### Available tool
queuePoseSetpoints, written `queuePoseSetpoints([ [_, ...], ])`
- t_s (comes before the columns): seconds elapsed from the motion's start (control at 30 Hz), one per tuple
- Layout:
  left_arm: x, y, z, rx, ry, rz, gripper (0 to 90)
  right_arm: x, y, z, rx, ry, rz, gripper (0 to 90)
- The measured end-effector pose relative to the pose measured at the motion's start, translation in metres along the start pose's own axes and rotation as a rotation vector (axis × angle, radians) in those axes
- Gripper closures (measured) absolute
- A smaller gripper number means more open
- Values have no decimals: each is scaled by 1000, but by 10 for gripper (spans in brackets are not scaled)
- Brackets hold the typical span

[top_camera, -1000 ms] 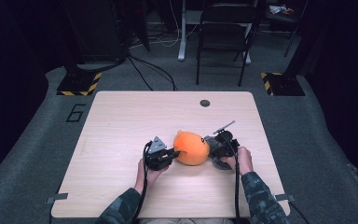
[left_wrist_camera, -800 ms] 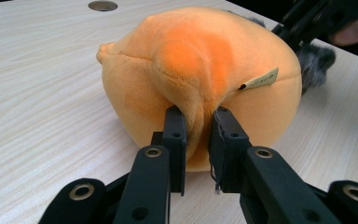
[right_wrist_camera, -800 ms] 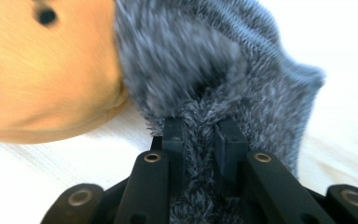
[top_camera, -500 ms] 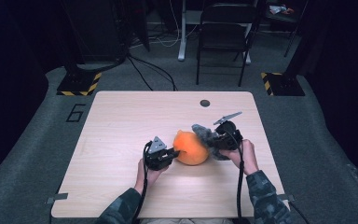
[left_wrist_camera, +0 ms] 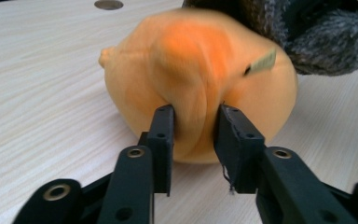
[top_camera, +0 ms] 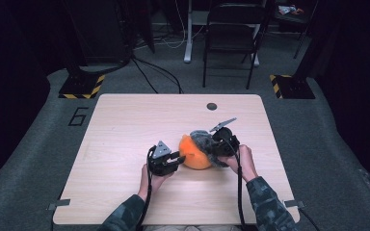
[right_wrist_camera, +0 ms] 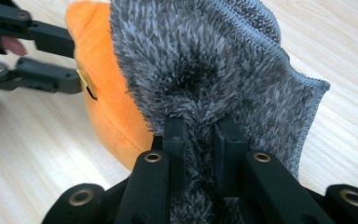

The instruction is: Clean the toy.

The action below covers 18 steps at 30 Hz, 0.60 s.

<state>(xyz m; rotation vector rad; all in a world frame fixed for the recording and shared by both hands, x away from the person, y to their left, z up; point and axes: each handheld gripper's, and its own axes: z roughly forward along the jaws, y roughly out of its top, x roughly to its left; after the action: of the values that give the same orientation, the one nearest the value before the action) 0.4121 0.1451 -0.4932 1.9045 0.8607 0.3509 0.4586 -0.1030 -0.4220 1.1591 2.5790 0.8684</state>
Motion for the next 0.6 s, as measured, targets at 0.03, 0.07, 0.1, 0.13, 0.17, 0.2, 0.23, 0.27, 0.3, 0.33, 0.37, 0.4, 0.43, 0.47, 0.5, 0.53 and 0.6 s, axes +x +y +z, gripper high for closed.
queuePoseSetpoints([
  [0.03, 0, 0, 0, 11, 10, 5, 613, -1, 0, 1, -2, -4, 0, 776],
  [0.07, -1, -1, 1, 26, 13, 6, 568, -2, 0, 1, -6, -4, 4, 776],
  [0.1, -1, -1, 2, 32, 22, 18, 533, -3, 0, 1, -15, -10, 2, 776],
  [0.13, -2, -1, 4, 29, 28, 13, 508, -5, 0, 2, -19, -9, 1, 776],
  [0.17, -3, -1, 5, 27, 40, 18, 483, -5, -1, 2, -21, -5, 8, 777],
  [0.2, -4, -1, 7, 26, 43, 17, 463, -6, -1, 2, -14, 3, 14, 777],
  [0.23, -5, -1, 8, 20, 50, 13, 451, -7, -1, 2, -15, 3, 17, 776],
  [0.27, -5, -2, 9, 17, 57, 16, 444, -7, -1, 3, -17, 2, 15, 777],
  [0.3, -6, -2, 10, 13, 64, 27, 444, -7, -1, 2, -16, 5, 13, 776],
  [0.33, -6, -2, 11, 5, 69, 36, 451, -7, -1, 2, -16, 3, 16, 776],
  [0.37, -7, -3, 12, 2, 65, 34, 485, -8, -1, 3, -14, 6, 2, 776],
  [0.4, -10, -4, 14, -6, 69, 30, 528, -8, -1, 3, -16, 10, -4, 776],
  [0.43, -12, -5, 15, -9, 76, 36, 569, -8, -1, 3, -18, 4, -3, 776],
  [0.47, -14, -5, 17, -8, 87, 51, 623, -6, -1, 3, -19, 4, 7, 776],
  [0.5, -16, -5, 17, -8, 101, 67, 658, -6, -1, 3, -15, 7, 4, 776],
  [0.53, -16, -4, 17, -10, 106, 68, 698, -5, -1, 3, -17, 6, 8, 776],
  [0.6, -16, -4, 18, -16, 107, 67, 755, -5, -2, 2, -14, 5, 15, 776],
])
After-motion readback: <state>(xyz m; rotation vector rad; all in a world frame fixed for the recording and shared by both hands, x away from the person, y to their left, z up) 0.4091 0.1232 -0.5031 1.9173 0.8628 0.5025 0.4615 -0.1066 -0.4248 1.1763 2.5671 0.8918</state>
